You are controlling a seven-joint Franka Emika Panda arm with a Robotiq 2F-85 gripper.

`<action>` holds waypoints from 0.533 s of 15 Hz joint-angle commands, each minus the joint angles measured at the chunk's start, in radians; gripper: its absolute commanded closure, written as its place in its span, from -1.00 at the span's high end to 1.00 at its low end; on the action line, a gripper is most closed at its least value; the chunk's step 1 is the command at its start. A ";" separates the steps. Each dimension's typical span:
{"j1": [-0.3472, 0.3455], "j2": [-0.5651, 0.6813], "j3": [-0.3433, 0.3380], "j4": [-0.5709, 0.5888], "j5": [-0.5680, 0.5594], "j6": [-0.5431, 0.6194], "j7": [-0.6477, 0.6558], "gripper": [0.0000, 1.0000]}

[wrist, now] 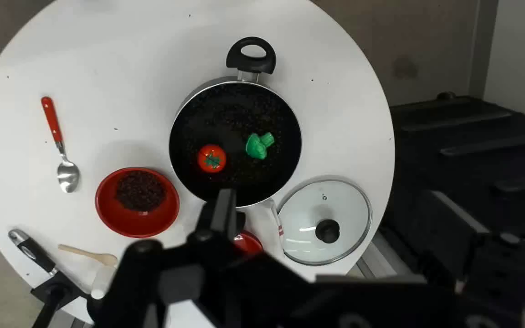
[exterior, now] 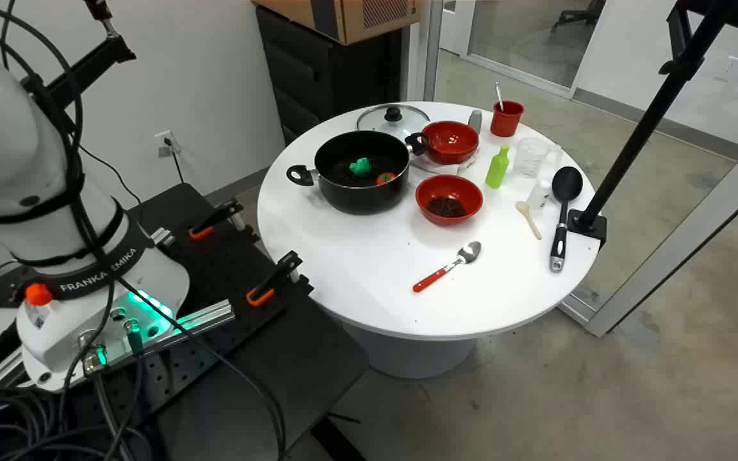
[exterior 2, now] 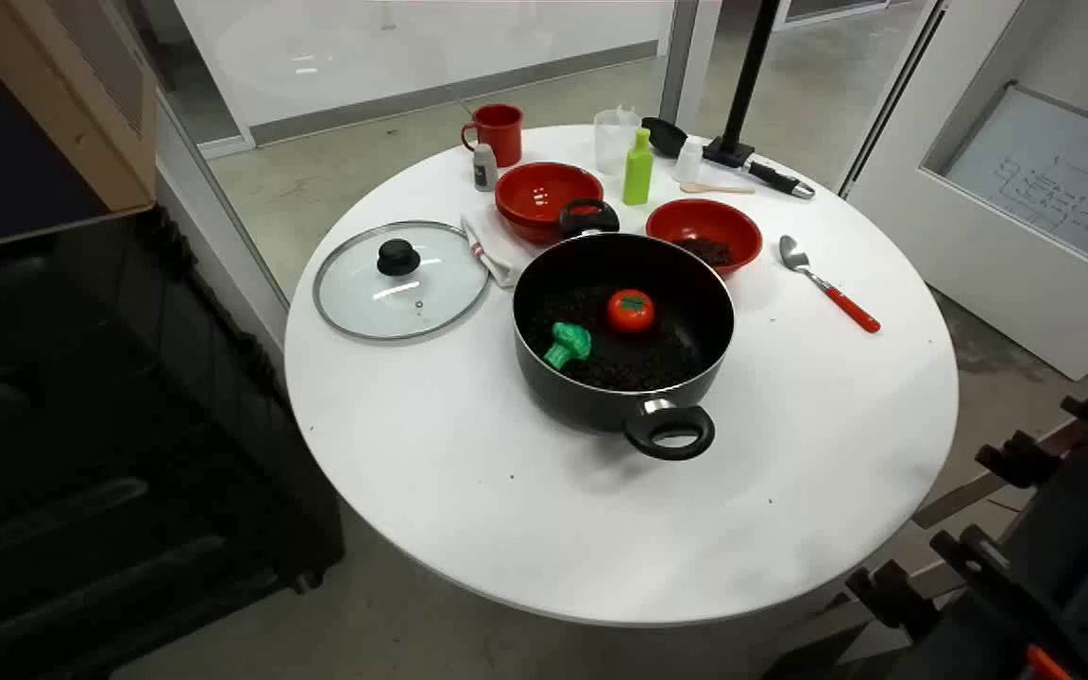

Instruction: Use the spoon to scoop out some of the contents in the red bowl into the black pot

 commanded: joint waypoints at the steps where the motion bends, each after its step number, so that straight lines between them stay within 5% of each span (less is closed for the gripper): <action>1: -0.002 0.000 0.001 0.002 0.001 -0.002 -0.001 1.00; 8: -0.090 -0.025 -0.025 -0.217 -0.100 0.284 0.008 1.00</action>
